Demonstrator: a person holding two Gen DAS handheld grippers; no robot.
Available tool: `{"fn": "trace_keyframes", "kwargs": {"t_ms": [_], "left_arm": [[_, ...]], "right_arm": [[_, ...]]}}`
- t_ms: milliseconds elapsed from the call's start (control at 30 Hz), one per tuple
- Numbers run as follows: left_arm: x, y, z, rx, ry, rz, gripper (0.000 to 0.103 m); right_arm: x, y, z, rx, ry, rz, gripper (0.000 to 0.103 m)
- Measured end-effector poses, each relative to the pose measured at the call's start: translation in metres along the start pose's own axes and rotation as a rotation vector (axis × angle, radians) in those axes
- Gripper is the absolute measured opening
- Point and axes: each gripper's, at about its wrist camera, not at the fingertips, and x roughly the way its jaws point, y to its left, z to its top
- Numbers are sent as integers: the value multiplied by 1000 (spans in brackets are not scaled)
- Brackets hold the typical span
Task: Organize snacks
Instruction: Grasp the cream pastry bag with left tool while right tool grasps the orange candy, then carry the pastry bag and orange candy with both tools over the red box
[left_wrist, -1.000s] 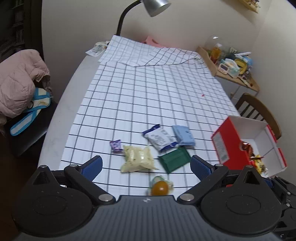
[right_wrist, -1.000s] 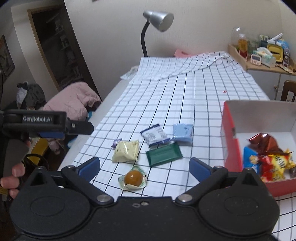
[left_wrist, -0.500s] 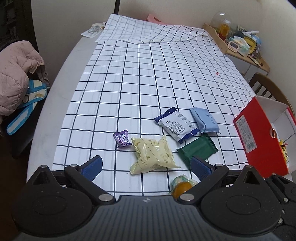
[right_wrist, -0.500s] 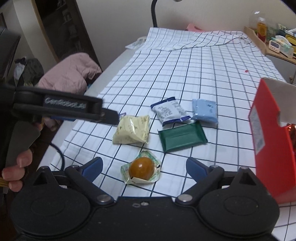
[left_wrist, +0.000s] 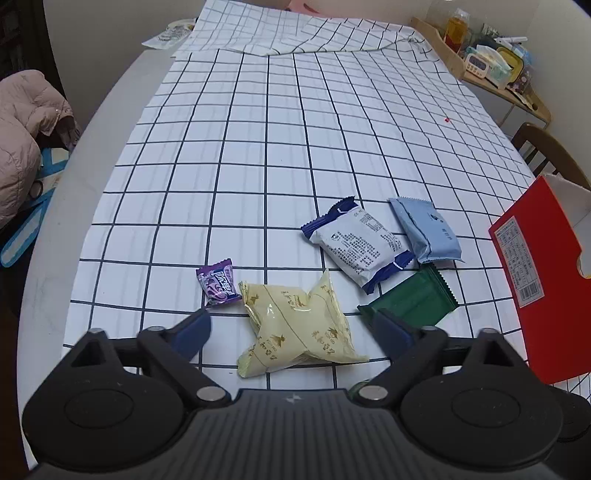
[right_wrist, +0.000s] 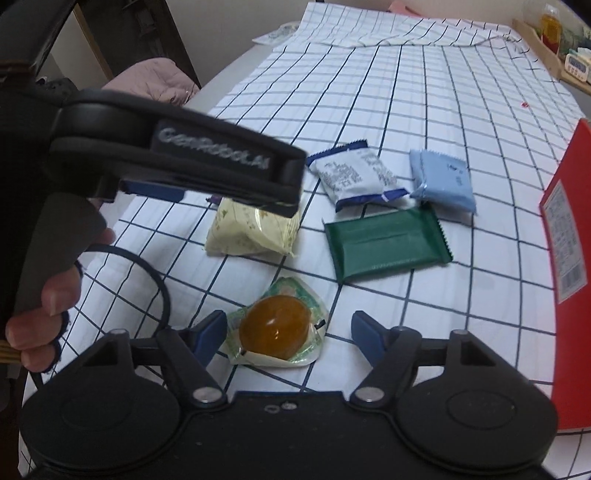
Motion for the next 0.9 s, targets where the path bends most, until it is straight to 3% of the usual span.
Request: {"fn": "trace_keyframes", "kwargs": {"t_ms": [167,367,567,900], "left_arm": [[7,2,1,8,20,2,67],[7,1,0,30,15,-5,50],[2,2,-3,31,5,-6,43],[-21,6,-15,-4,-4,-11,40]], "right_arm": [[4,3,-2,-19,12,6,54],[1,6,-5,-32,5,11,51],[-4,5,-11,-14,0,4,50],[-34,-4,-22,24,-41,-19,50]]}}
